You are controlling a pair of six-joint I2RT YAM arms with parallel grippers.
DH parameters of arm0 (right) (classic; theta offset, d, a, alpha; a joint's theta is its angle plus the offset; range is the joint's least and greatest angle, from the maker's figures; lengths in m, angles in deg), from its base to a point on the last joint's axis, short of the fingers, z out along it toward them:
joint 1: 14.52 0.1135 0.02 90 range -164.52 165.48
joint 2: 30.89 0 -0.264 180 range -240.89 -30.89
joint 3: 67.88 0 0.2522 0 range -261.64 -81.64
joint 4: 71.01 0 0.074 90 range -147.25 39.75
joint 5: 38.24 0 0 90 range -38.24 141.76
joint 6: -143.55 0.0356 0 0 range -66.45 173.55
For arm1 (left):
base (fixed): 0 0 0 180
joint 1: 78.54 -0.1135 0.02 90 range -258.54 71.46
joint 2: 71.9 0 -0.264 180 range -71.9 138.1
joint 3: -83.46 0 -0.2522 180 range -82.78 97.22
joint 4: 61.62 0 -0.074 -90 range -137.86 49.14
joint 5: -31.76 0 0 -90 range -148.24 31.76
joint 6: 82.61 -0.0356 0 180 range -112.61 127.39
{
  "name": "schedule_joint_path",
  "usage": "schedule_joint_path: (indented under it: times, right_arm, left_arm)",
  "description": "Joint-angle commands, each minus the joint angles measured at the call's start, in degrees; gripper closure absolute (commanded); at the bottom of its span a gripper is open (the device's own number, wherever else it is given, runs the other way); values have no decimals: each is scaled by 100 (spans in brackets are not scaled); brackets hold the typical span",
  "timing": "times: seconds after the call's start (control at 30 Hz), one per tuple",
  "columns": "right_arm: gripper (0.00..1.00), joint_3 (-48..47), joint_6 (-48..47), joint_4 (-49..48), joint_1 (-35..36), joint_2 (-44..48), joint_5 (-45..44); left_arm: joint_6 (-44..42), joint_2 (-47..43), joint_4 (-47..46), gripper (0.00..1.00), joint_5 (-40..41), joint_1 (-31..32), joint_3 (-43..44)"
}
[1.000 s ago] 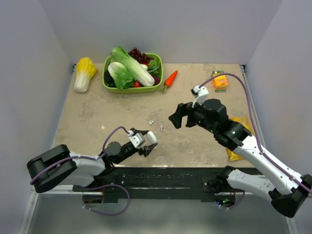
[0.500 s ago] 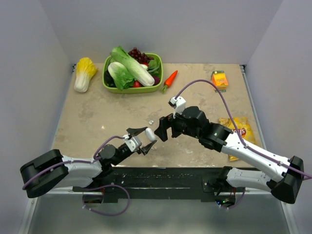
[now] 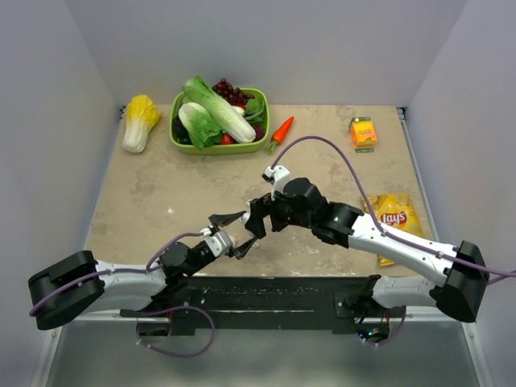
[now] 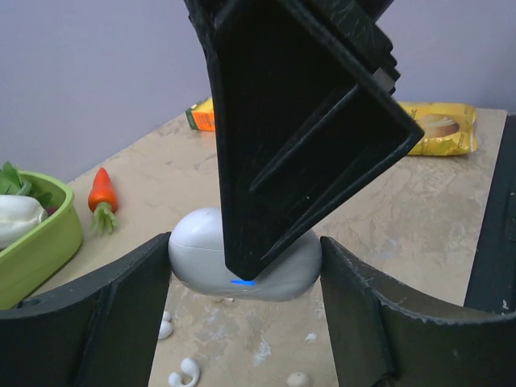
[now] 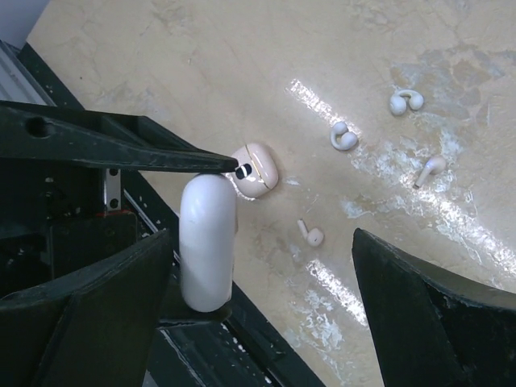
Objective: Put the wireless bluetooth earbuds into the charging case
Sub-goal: Open the charging case.
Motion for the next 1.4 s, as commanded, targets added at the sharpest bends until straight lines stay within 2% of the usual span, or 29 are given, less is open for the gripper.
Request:
schedule_joint_path:
  times: [0.0, 0.77, 1.0, 1.23, 1.37]
  right_arm:
    - [5, -133, 130, -73, 19, 52, -104]
    - [6, 69, 341, 200, 19, 685, -824]
    - [17, 78, 385, 182, 19, 887, -1000]
    - [18, 175, 385, -336, 19, 1072, -395]
    - [24, 148, 367, -389, 19, 896, -140]
  left_arm:
    - [-182, -196, -1389, 100, -15, 81, 174]
    - [-288, -478, -1099, 100, 345, 283, 86]
    - [-261, -504, -1072, 100, 407, 301, 51]
    - [-261, -443, -1019, 100, 503, 318, 69]
    - [-244, -381, -1107, 100, 486, 327, 86]
